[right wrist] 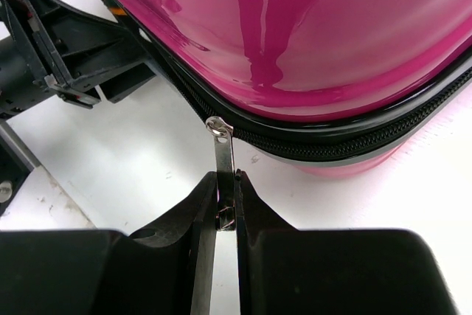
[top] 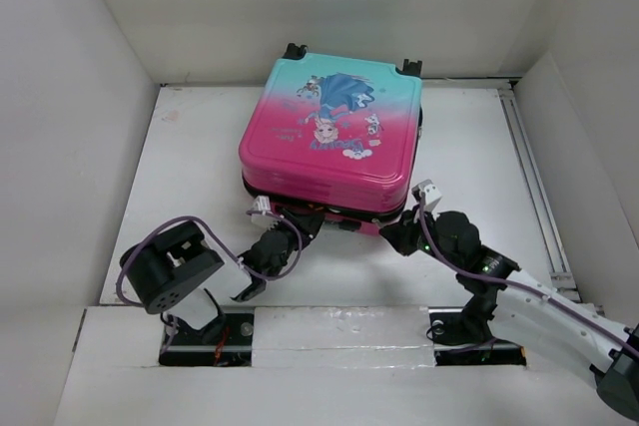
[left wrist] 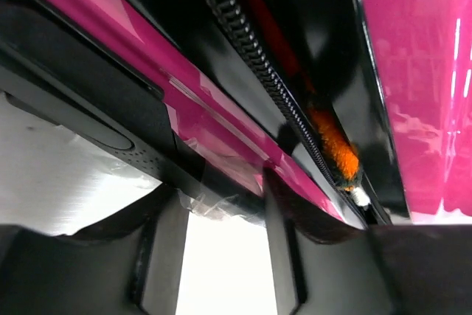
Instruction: Pack the luggage
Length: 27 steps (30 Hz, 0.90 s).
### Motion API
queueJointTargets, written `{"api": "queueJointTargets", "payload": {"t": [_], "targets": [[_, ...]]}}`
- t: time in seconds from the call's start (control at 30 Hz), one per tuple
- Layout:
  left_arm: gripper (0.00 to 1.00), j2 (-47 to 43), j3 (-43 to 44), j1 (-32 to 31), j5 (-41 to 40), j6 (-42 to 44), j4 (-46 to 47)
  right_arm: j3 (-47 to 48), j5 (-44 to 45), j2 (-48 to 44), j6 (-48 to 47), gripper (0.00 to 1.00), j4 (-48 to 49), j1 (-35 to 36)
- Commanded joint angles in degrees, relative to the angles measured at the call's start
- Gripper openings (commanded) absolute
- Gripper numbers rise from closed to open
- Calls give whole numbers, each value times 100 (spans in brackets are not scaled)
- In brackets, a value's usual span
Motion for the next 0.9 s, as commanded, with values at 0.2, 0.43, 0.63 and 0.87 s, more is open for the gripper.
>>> {"api": "queueJointTargets", "payload": {"t": [0.2,0.43,0.63,0.87], "targets": [[11,289,458,187,-291,291,879,-24,-648,-156,191,0,161,191],[0,148,564,239,-11,624,781,-24,-999,133,191,0,538,244],[0,613,713,-50,358,625,1230,222,-913,1011,349,0,1425,874],[0,895,898,-51,622,625,1494,995,-623,2347,349,0,2068,1947]]}}
